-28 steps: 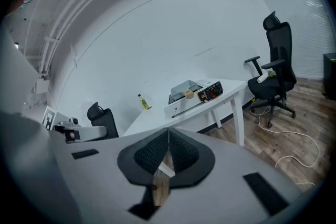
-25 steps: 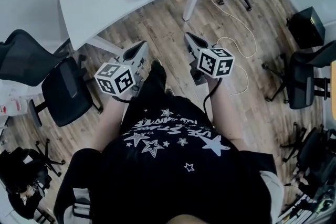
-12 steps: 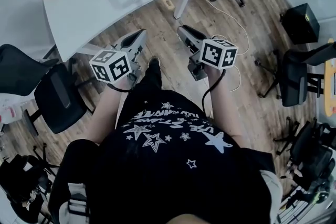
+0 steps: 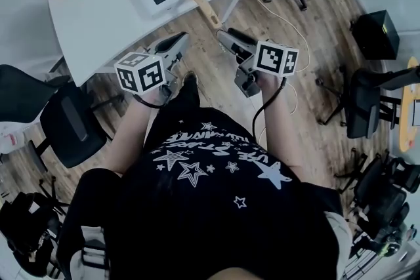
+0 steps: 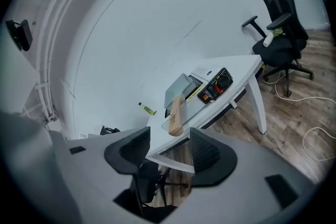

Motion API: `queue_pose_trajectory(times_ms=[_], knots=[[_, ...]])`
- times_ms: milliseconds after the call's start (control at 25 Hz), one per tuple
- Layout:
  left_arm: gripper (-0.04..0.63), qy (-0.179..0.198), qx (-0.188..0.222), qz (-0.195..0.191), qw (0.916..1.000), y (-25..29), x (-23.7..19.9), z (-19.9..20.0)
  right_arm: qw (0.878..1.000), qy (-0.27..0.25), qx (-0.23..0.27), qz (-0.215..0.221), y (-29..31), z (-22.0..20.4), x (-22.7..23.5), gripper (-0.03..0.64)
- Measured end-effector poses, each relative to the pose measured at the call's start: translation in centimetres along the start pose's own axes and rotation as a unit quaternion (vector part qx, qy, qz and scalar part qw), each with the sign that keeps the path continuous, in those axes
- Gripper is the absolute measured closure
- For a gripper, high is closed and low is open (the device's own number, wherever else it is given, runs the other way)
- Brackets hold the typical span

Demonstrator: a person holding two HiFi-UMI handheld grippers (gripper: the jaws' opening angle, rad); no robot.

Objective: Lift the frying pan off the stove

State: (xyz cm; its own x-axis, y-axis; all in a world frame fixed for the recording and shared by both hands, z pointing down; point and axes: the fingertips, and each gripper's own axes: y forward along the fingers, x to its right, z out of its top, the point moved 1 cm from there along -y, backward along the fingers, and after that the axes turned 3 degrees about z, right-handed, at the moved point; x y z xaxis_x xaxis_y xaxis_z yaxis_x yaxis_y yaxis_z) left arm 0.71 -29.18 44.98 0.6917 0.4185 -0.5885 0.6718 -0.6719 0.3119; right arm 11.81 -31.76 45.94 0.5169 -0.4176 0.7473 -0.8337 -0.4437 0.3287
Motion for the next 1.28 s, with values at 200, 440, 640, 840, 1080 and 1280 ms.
queue_pose_trajectory(times_ms=[200, 440, 640, 840, 1080, 1280], knots=[[0.551, -0.024, -0.011, -0.009, 0.9996, 2.1, -1.6, 0.9, 0.999, 0.034, -0.018, 0.008, 2.1, 1.0, 1.2, 0.394], [0.451, -0.093, -0.018, -0.046, 0.9944, 3.9, -3.7, 1.7, 0.997, 0.057, -0.042, 0.017, 4.5, 1.5, 2.3, 0.394], [0.373, -0.150, -0.021, -0.085, 0.9847, 5.4, -4.6, 2.6, 0.995, 0.056, -0.072, 0.029, 5.9, 1.7, 2.4, 0.396], [0.360, -0.203, -0.029, -0.103, 0.9733, 7.0, -5.7, 3.1, 0.990, 0.080, -0.098, 0.061, 6.9, 1.2, 1.9, 0.424], [0.360, -0.249, -0.047, -0.134, 0.9580, 9.3, -5.9, 3.4, 0.985, 0.090, -0.118, 0.086, 7.2, 1.2, 1.6, 0.462], [0.360, -0.281, -0.044, -0.148, 0.9473, 10.4, -6.1, 3.9, 0.980, 0.091, -0.122, 0.124, 7.6, 1.3, 0.5, 0.469]])
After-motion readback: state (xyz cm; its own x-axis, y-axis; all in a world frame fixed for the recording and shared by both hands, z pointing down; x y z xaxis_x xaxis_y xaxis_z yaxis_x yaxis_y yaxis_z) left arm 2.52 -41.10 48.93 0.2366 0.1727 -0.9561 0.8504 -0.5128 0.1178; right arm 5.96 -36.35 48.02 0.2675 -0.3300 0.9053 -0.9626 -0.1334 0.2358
